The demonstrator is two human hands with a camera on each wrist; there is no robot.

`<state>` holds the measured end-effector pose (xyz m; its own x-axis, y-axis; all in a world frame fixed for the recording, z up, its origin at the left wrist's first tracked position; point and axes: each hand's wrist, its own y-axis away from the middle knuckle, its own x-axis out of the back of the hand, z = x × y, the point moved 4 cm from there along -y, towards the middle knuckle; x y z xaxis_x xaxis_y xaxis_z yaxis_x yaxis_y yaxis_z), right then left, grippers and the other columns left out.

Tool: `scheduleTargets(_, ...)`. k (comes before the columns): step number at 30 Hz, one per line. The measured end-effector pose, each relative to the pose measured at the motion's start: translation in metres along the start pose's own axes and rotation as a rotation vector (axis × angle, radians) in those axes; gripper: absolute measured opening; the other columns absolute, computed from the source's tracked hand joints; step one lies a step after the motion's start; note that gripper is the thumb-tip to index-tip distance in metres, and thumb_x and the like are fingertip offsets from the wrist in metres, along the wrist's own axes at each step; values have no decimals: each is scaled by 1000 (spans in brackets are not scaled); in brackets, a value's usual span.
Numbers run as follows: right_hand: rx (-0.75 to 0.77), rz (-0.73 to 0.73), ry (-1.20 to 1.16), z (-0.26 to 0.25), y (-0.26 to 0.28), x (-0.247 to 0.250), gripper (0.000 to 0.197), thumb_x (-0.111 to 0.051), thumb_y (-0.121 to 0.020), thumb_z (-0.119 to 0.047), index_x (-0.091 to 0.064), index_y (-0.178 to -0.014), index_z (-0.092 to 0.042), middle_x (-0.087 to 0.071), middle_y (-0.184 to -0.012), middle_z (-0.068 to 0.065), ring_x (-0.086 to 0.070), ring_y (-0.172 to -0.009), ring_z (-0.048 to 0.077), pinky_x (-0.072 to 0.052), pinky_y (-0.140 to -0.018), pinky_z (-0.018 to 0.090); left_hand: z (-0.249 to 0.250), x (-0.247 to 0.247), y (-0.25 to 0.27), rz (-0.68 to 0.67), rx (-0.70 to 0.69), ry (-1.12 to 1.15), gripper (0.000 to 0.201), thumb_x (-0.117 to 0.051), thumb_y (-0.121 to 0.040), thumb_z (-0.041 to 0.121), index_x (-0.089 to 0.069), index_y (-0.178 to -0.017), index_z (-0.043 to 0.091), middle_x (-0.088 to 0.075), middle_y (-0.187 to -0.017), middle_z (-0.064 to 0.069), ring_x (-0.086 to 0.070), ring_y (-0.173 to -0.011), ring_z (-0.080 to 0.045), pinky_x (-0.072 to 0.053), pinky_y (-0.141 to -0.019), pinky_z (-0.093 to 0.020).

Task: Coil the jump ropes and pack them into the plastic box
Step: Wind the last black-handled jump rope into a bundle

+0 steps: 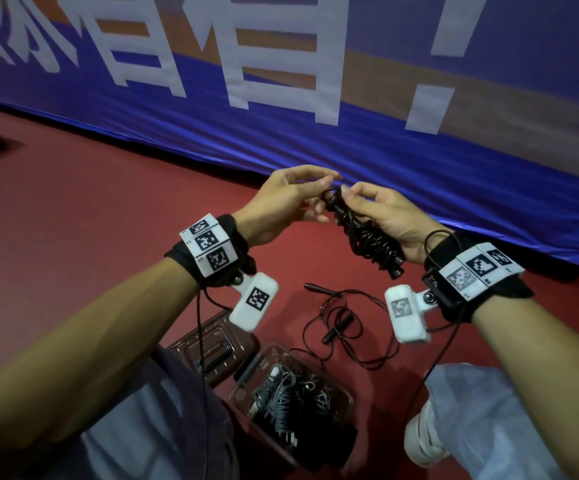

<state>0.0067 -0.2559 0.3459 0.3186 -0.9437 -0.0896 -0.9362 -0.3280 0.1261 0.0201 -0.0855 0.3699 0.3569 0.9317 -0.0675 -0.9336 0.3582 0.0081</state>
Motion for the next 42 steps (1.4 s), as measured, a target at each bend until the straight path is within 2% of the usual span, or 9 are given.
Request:
scheduleTargets(6,41,-10,-117,-5,3,-14,69,-60,-90,-45,-52,-135,7,-69,-85,10,-60,-64,14,-49,-57,22,3,3,-1,-151,95,21,10,-62,-95,13,-69,-99,8,-57,-77,-4,-54,-61,-4,-52,-61,-17)
scheduleTargets(11,53,54,-171,-7,2,-19,56,-57,-97,-45,-62,-127,3,-70,-85,10,-61,-64,15,-51,-59,24,10,-1,0,-145,-51,2,8,-56,-100,8,-59,-97,1,-57,-72,-6,-46,-55,-11,-42,-51,-23)
scheduleTargets(15,2,88,-175,-3,3,-20,59,-57,-98,-52,-68,-121,1,-67,-86,11,-62,-60,15,-52,-51,25,3,-10,3,-191,110,21,28,-44,-106,33,-54,-94,10,-43,-68,3,-27,-60,-10,-19,-49,-22)
scheduleTargets(20,-32,49,-214,1,5,-29,51,-58,-95,-54,-74,-102,-7,-68,-72,8,-62,-55,16,-52,-48,24,2,-4,7,-305,160,70,35,-57,-92,53,-58,-89,17,-39,-70,3,-33,-64,-7,-18,-54,-22)
scheduleTargets(26,-53,-61,-38,3,2,-31,77,-44,-92,-71,-64,-128,-6,-73,-97,11,-66,-74,18,-53,-60,27,-2,10,0,-96,190,-141,24,-67,-90,36,-70,-84,13,-64,-77,-2,-48,-62,-11,-27,-50,-19)
scheduleTargets(29,26,-110,187,5,5,-35,64,-60,-89,-58,-57,-130,-9,-66,-92,11,-64,-68,17,-48,-54,31,-1,16,-1,-5,230,-182,26,-73,-88,30,-70,-66,17,-62,-65,4,-43,-56,-6,-23,-47,-19)
scheduleTargets(32,71,-93,310,11,2,-32,45,-71,-93,-39,-56,-125,-11,-63,-84,10,-66,-64,18,-48,-51,29,-1,15,1,21,239,-234,34,-79,-84,27,-66,-53,20,-53,-60,5,-36,-53,-6,-21,-48,-22)
scheduleTargets(37,136,118,477,12,4,-30,27,-68,-96,-42,-57,-94,-18,-68,-63,3,-59,-42,8,-40,-40,21,-7,20,-5,197,162,-363,56,-87,-76,29,-38,-48,25,-28,-51,5,-19,-49,-13,-15,-46,-27)
scheduleTargets(42,61,73,749,40,1,-26,53,-66,-81,-75,-64,-115,-34,-75,-91,-7,-69,-74,10,-58,-66,33,-22,27,-7,224,216,-585,53,-89,-70,44,-43,-56,22,-33,-50,4,-22,-40,-12,-19,-40,-24)
